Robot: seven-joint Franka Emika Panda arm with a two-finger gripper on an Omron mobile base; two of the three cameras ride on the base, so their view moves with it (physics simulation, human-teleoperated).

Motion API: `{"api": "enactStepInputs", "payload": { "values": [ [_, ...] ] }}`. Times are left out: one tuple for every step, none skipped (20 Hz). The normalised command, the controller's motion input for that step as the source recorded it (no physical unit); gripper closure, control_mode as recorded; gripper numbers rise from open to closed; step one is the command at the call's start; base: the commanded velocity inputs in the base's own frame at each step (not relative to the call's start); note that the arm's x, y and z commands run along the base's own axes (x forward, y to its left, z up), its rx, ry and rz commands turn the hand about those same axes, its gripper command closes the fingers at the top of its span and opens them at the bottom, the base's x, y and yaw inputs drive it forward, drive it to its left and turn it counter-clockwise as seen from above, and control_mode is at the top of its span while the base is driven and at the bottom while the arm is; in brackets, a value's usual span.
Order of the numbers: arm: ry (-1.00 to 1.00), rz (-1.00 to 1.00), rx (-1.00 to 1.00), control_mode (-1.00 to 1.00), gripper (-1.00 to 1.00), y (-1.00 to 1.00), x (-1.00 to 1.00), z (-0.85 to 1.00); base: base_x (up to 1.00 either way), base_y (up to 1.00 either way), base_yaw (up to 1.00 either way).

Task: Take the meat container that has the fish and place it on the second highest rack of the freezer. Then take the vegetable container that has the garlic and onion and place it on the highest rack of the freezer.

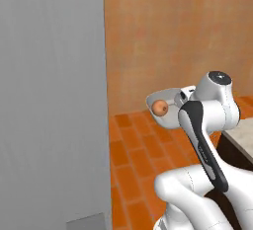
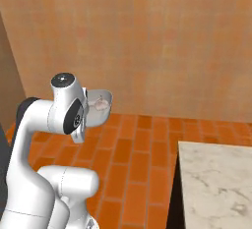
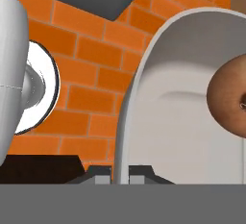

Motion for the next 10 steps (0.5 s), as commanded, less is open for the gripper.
{"api": "enactStepInputs", "payload": {
  "values": [
    [0.0, 0.0, 0.0, 1.0, 1.0, 0.0, 0.0, 0.0, 0.94, -0.19, 0.03],
    [0.0, 0.0, 0.0, 1.0, 1.0, 0.0, 0.0, 0.0, 0.9, -0.19, 0.06],
    [0.0, 0.0, 0.0, 1.0, 1.0, 0.0, 0.0, 0.0, 0.69, -0.19, 0.19],
    [0.0, 0.0, 0.0, 1.0, 1.0, 0.0, 0.0, 0.0, 0.44, -0.21, 0.31],
    [0.0, 0.0, 0.0, 1.0, 1.0, 0.0, 0.0, 0.0, 0.45, -0.18, 0.36],
    [0.0, 0.0, 0.0, 1.0, 1.0, 0.0, 0.0, 0.0, 0.35, -0.21, 0.57],
    [0.0, 0.0, 0.0, 1.0, 1.0, 0.0, 0.0, 0.0, 0.17, -0.27, 0.68],
    [0.0, 0.0, 0.0, 1.0, 1.0, 0.0, 0.0, 0.0, 0.14, -0.15, 0.76],
    [0.0, 0.0, 0.0, 1.0, 1.0, 0.0, 0.0, 0.0, 0.14, -0.19, 0.79],
    [0.0, 0.0, 0.0, 1.0, 1.0, 0.0, 0.0, 0.0, 0.08, -0.23, 0.86]
  ]
}}
